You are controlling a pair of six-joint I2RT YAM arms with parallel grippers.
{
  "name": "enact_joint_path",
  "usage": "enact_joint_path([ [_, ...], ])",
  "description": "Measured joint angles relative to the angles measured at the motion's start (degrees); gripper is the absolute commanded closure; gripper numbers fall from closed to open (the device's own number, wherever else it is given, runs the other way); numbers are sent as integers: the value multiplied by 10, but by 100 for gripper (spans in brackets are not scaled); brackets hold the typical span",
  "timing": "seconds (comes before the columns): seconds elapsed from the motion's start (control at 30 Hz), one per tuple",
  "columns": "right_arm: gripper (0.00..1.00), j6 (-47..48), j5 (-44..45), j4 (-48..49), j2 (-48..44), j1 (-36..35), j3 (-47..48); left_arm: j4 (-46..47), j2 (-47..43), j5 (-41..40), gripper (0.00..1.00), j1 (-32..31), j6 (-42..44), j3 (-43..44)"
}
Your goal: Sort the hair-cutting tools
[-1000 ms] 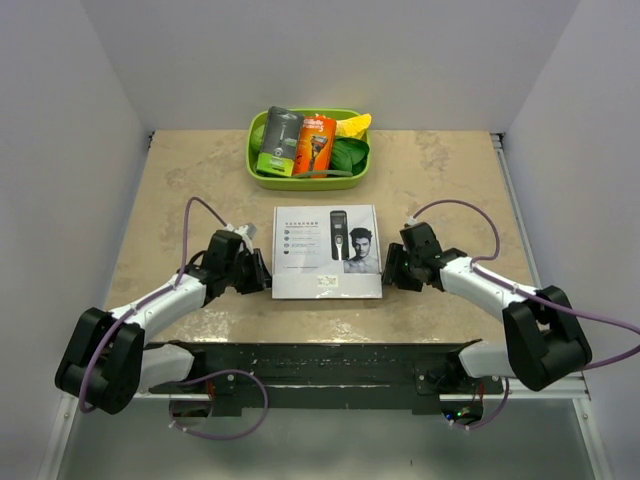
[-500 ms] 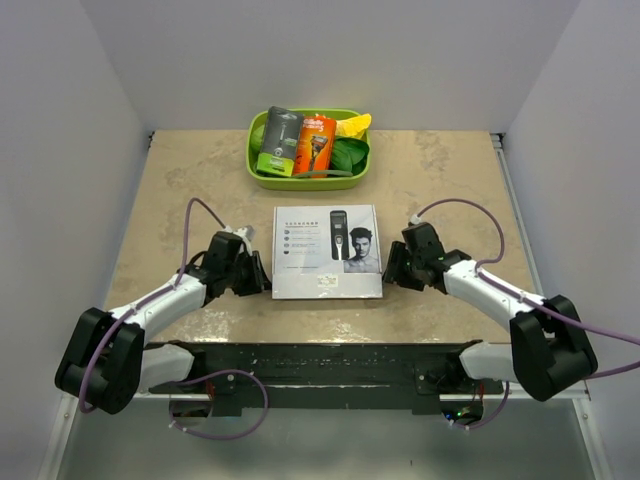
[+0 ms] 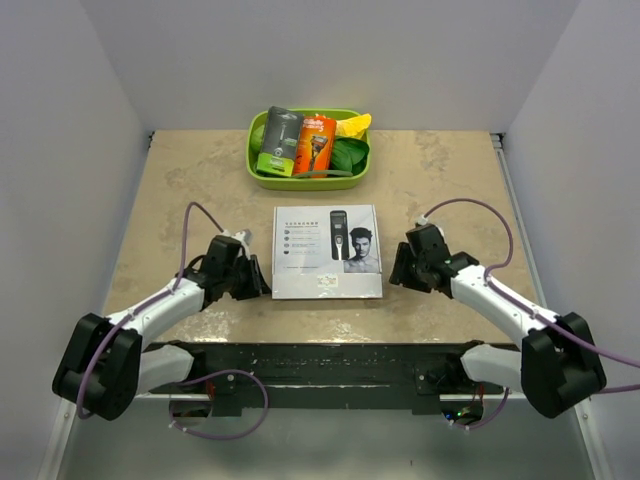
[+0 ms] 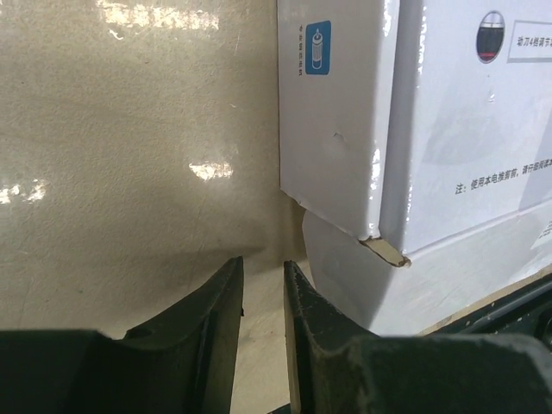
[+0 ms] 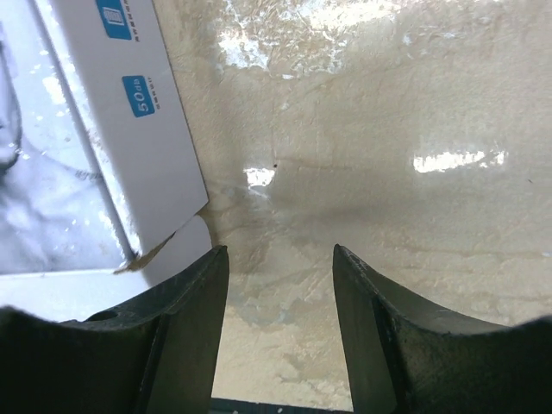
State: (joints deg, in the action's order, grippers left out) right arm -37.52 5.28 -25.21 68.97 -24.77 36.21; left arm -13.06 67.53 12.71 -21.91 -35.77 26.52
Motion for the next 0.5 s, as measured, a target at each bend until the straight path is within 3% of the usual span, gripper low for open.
enact_joint_path([
  [0.27,48,-1,10,-56,-85,-44,40,-44,-66,-16,71,0,0,10],
  [0.5,50,-11,-7,-64,-101,-75,47,-69,-111,-23,71,0,0,30],
])
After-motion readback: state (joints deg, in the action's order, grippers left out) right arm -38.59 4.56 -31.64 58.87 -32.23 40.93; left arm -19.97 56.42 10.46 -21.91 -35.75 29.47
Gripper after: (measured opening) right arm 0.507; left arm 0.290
